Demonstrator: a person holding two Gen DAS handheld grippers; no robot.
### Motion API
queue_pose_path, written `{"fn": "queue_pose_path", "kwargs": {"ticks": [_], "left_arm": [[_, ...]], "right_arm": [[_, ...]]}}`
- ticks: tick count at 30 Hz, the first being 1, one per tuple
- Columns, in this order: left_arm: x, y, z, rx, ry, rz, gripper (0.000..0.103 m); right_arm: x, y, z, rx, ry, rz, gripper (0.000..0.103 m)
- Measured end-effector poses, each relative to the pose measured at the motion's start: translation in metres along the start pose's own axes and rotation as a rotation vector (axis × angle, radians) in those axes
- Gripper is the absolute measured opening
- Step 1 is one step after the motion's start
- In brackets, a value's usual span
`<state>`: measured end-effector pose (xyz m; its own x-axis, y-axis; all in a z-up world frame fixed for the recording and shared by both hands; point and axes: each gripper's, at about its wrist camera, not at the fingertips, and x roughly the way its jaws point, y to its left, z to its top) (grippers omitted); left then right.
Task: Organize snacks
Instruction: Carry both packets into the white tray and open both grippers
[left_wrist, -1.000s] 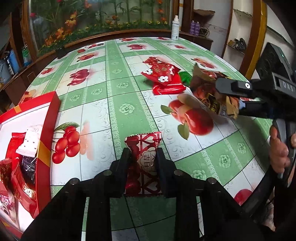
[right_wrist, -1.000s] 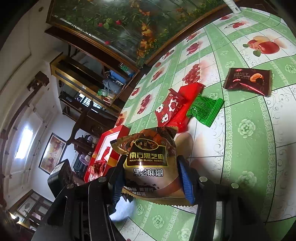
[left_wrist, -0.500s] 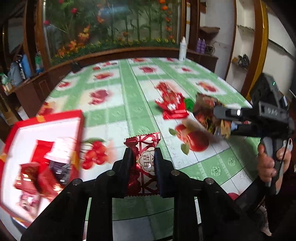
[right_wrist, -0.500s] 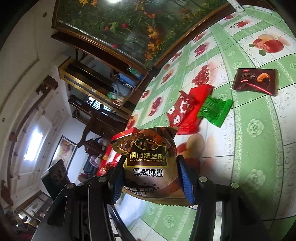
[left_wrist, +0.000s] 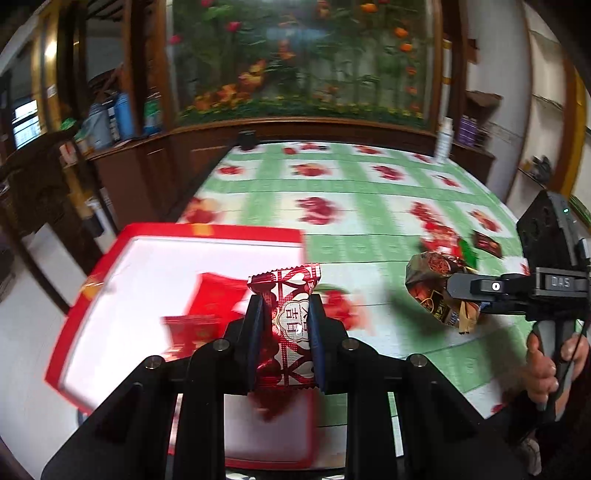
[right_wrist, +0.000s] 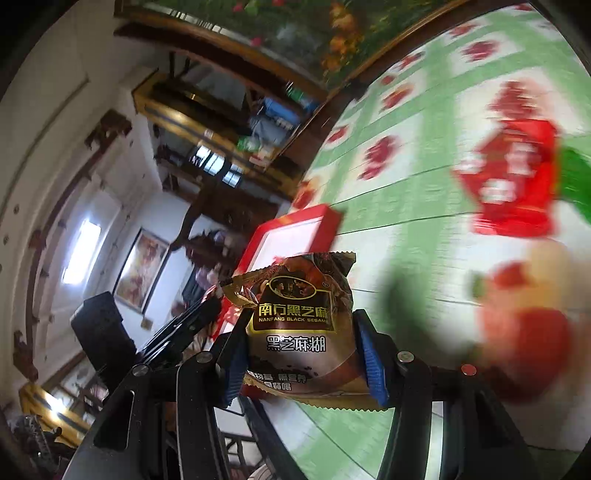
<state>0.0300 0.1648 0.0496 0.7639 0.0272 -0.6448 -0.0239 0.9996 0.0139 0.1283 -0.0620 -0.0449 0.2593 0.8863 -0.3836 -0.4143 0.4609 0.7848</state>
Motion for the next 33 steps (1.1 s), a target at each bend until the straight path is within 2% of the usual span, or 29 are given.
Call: {"fn": "queue_pose_path", "kwargs": {"ticks": [5,9,10,12,13,14,15,16,19,23,25,29,33], "left_arm": [[0.004,0.028,-0.001,-0.051,0.006,0.059,0.021],[0.005,0.046,-0.003,-0.088,0.013,0.096,0.022],[0.006,0.051,-0.003,-0.098,0.015,0.121,0.023],[0.007,0.055,-0.003,-0.102,0.02,0.164,0.027],[0.007,0.058,-0.005,-0.106,0.024,0.186,0.045],[0.006,0.06,-0.007,-0.115,0.02,0.205,0.068],[0.005,0.061,-0.007,-0.12,0.008,0.214,0.075],[0.003,0.06,-0.009,-0.119,-0.01,0.221,0.077],[0.003,0.056,-0.008,-0.107,-0.017,0.214,0.077],[0.003,0.035,-0.005,-0.084,-0.022,0.14,0.077],[0.004,0.016,-0.003,-0.04,-0.015,0.105,0.077],[0.008,-0.028,0.001,0.052,0.005,0.015,0.077],[0.02,-0.068,0.011,0.11,0.042,-0.067,0.077]], "right_arm": [[0.058,0.039,0.02,-0.049,0.071,0.021,0.054],[0.104,0.074,0.031,-0.077,0.089,0.045,0.055],[0.112,0.079,0.032,-0.076,0.088,0.044,0.057],[0.126,0.087,0.034,-0.07,0.083,0.032,0.07],[0.129,0.089,0.035,-0.059,0.071,0.046,0.074],[0.126,0.087,0.036,-0.045,0.044,0.069,0.075],[0.121,0.083,0.037,-0.03,0.02,0.083,0.077],[0.117,0.078,0.036,-0.019,0.007,0.088,0.081],[0.097,0.059,0.04,-0.005,-0.028,0.039,0.081],[0.06,0.028,0.04,0.02,-0.066,-0.032,0.081],[0.027,0.015,0.04,-0.013,-0.117,-0.104,0.081],[-0.037,-0.011,0.045,-0.021,-0.225,-0.189,0.081],[-0.116,-0.057,0.056,0.06,-0.358,-0.26,0.081]]}}
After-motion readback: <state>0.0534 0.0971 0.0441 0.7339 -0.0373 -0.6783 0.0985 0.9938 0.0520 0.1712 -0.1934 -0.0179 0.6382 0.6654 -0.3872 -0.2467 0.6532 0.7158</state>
